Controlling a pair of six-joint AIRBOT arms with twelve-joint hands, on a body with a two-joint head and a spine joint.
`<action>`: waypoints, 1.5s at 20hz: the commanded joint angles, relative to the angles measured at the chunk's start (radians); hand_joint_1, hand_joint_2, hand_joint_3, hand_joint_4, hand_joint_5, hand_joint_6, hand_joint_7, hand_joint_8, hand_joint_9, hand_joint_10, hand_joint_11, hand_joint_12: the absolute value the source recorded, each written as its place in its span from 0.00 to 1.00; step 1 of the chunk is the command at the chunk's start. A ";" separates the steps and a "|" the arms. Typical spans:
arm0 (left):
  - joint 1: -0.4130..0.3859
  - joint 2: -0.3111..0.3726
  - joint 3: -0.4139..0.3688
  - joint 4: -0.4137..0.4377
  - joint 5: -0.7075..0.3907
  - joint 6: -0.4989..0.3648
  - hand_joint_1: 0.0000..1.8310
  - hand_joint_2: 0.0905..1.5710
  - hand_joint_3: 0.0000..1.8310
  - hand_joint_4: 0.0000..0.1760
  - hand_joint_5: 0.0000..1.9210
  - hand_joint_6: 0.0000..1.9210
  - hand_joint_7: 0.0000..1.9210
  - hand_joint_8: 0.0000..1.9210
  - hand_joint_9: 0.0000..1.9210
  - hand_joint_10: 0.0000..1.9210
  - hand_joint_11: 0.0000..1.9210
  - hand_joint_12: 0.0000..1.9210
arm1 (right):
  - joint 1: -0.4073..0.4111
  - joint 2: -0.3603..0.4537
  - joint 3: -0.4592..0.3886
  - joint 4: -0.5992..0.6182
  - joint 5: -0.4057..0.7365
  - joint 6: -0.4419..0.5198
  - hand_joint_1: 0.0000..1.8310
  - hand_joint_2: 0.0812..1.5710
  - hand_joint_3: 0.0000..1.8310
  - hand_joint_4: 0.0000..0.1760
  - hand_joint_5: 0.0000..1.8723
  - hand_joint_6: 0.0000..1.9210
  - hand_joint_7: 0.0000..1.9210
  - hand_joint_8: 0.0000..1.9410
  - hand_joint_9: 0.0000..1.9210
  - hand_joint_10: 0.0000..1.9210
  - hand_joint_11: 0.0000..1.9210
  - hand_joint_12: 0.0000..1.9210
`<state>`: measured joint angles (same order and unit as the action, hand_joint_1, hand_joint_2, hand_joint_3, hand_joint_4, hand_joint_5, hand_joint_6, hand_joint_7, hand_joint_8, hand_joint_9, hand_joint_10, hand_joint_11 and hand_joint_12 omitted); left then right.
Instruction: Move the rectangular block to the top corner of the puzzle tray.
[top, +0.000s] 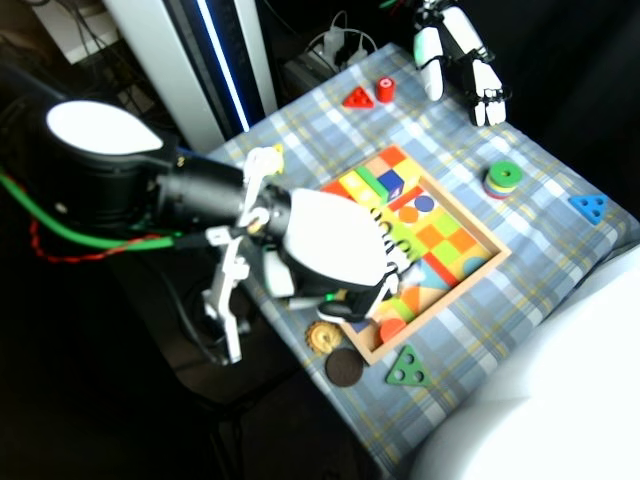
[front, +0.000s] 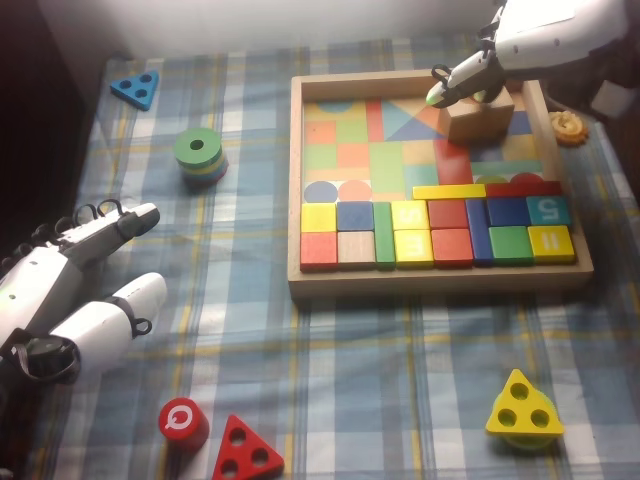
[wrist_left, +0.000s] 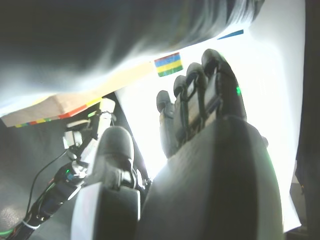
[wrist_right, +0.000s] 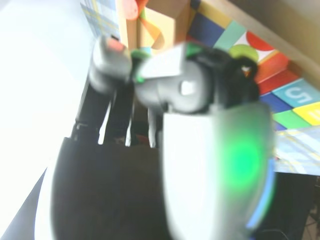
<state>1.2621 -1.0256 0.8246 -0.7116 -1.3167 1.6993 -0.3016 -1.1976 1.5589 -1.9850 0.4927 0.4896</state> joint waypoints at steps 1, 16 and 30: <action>-0.009 0.002 0.003 0.040 -0.115 -0.009 0.25 0.88 0.00 0.24 0.19 0.00 0.14 0.00 0.09 0.00 0.00 0.18 | 0.014 0.002 0.005 0.024 -0.042 -0.011 0.78 0.55 0.41 0.00 0.21 0.00 0.38 0.90 0.66 1.00 0.66 1.00; -0.008 0.001 0.003 0.040 -0.113 -0.009 0.25 0.87 0.00 0.13 0.20 0.00 0.14 0.00 0.09 0.00 0.00 0.20 | 0.019 0.005 -0.007 0.018 -0.054 -0.009 0.97 0.68 0.01 0.15 0.18 0.00 0.64 1.00 0.77 1.00 0.80 1.00; -0.009 0.002 0.002 0.041 -0.112 -0.009 0.24 0.87 0.00 0.19 0.19 0.00 0.13 0.00 0.09 0.00 0.00 0.18 | 0.019 0.002 -0.007 0.000 -0.053 -0.014 0.95 0.50 0.43 0.00 0.25 0.00 0.26 0.82 0.71 1.00 0.77 1.00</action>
<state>1.2621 -1.0260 0.8246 -0.7109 -1.3163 1.6993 -0.2974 -1.1946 1.5505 -2.0106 0.4767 0.4847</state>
